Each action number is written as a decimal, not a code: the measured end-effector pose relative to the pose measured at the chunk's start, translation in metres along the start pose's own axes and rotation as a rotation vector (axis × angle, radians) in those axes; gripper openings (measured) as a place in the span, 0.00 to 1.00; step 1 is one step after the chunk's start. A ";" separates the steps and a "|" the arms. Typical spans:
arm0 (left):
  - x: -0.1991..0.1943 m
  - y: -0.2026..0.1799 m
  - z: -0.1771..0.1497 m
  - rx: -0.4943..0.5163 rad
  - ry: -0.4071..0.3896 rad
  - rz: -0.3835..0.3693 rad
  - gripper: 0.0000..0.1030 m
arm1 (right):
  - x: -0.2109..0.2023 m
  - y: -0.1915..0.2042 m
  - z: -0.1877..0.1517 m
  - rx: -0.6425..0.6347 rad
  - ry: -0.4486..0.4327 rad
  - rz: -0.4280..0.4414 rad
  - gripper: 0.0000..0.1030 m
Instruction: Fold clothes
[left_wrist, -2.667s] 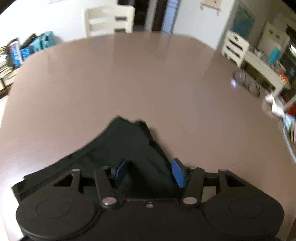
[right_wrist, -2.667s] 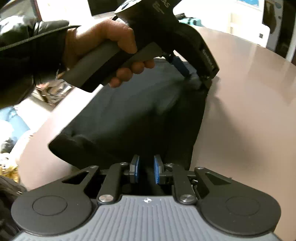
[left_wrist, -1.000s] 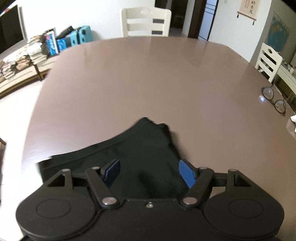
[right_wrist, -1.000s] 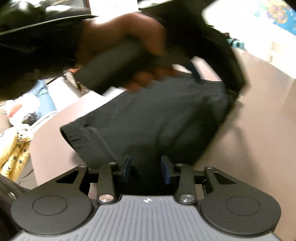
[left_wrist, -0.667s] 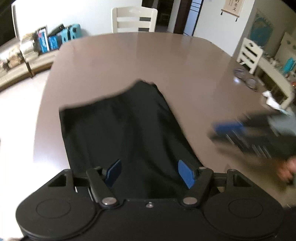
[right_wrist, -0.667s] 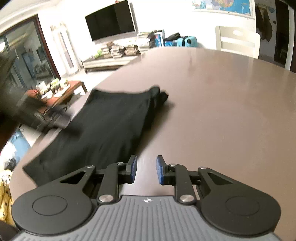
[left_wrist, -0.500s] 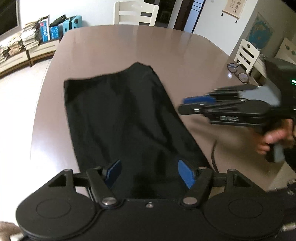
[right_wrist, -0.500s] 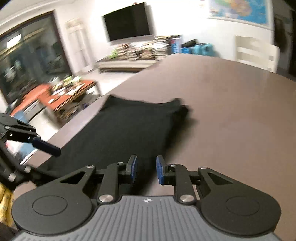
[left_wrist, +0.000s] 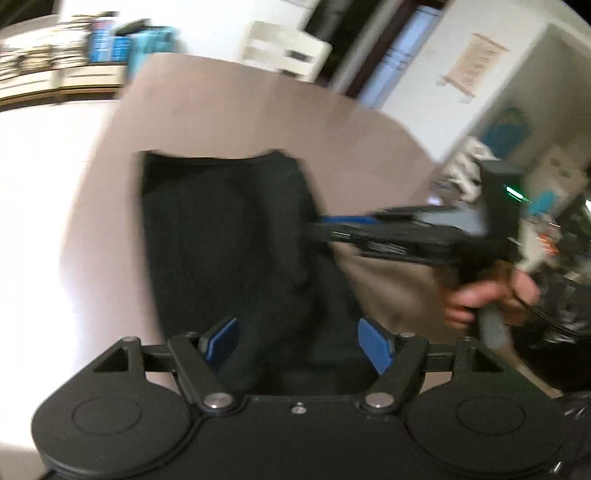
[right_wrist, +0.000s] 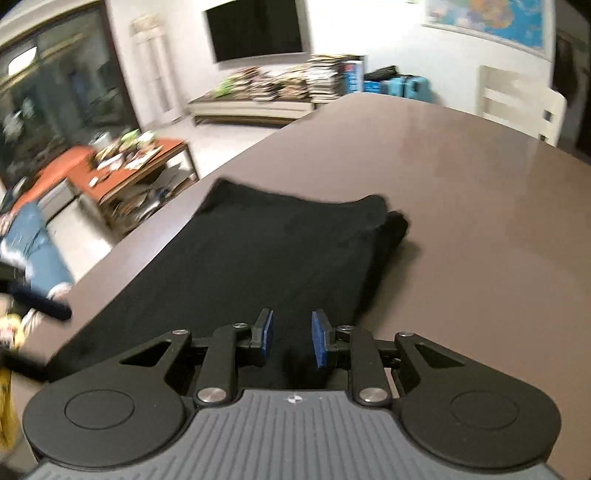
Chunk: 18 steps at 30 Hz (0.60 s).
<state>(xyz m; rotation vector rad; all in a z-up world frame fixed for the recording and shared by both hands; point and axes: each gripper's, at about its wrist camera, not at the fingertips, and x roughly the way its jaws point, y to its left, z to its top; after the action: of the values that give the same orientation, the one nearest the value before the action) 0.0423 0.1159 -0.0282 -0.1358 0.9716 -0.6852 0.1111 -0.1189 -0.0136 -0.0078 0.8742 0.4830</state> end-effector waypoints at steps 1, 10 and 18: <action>0.006 -0.001 0.001 0.009 0.009 -0.001 0.68 | 0.004 0.001 0.001 -0.005 0.011 0.008 0.22; 0.040 0.014 -0.010 -0.003 0.133 -0.042 0.68 | 0.026 -0.007 -0.008 0.017 0.029 -0.003 0.10; 0.051 0.015 0.012 0.014 0.158 -0.050 0.73 | 0.026 -0.011 0.026 0.069 -0.074 0.000 0.11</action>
<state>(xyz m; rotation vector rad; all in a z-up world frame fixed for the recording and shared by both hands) 0.0787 0.0952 -0.0637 -0.0947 1.1170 -0.7571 0.1491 -0.1133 -0.0181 0.0725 0.8182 0.4498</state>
